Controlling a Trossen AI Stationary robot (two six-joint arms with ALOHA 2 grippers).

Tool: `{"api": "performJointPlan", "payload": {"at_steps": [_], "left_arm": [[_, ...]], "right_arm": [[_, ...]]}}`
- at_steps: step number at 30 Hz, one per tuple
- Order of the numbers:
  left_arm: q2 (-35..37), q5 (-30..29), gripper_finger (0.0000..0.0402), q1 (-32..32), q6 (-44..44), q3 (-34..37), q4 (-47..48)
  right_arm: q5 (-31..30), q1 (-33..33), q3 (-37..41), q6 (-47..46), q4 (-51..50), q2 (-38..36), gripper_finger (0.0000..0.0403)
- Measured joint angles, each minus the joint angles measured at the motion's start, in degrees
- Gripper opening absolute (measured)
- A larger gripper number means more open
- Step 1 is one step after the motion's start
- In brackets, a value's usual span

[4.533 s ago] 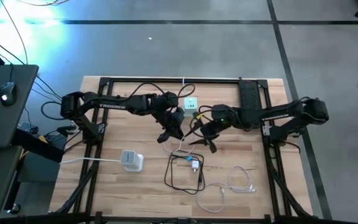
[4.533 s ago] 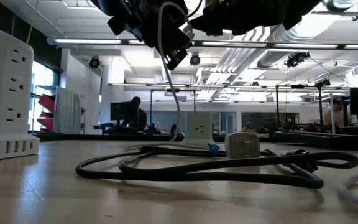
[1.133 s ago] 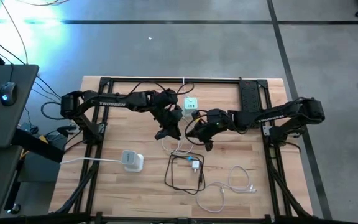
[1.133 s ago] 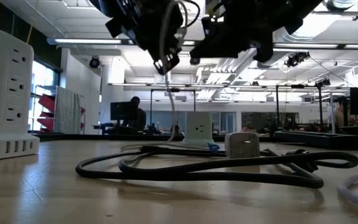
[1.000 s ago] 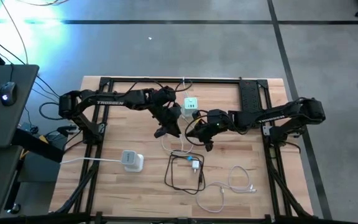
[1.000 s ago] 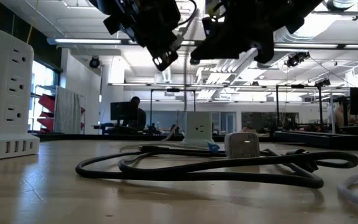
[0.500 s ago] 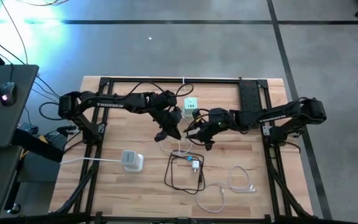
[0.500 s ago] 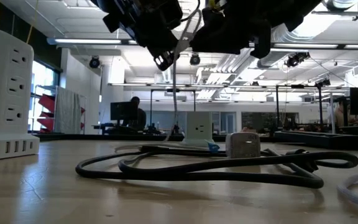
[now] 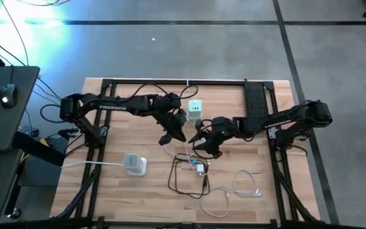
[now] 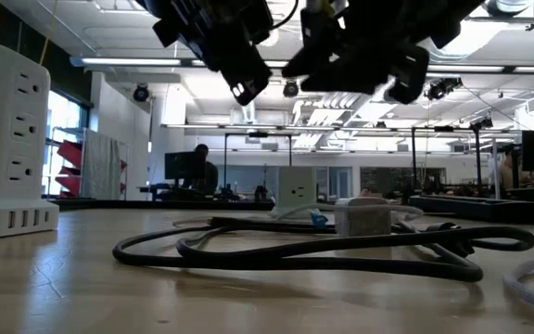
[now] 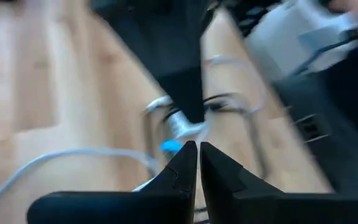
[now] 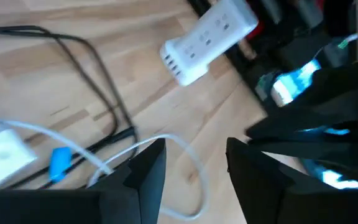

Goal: Insert USB
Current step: Insert the top white charger cable into the green outlet extension

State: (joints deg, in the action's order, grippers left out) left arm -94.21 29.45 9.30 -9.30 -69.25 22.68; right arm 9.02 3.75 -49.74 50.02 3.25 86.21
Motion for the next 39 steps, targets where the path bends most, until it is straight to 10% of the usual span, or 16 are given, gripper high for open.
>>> {"api": "performJointPlan", "payload": {"at_steps": [14,32,39], "left_arm": [[-4.2,-13.1,0.0000,-5.7,-4.3,0.1,-4.1],[-4.3,-19.5,0.0000,-11.0,-4.3,0.1,-0.6],[-4.3,-25.7,0.0000,-12.4,-2.8,0.1,-0.1]], "right_arm": [[3.1,5.6,0.0,0.2,-20.8,1.5,0.0149],[-18.1,16.1,0.0,-14.2,-16.7,14.1,0.0146],[-23.4,17.3,0.0,-25.7,-15.8,13.8,0.0037]]}}
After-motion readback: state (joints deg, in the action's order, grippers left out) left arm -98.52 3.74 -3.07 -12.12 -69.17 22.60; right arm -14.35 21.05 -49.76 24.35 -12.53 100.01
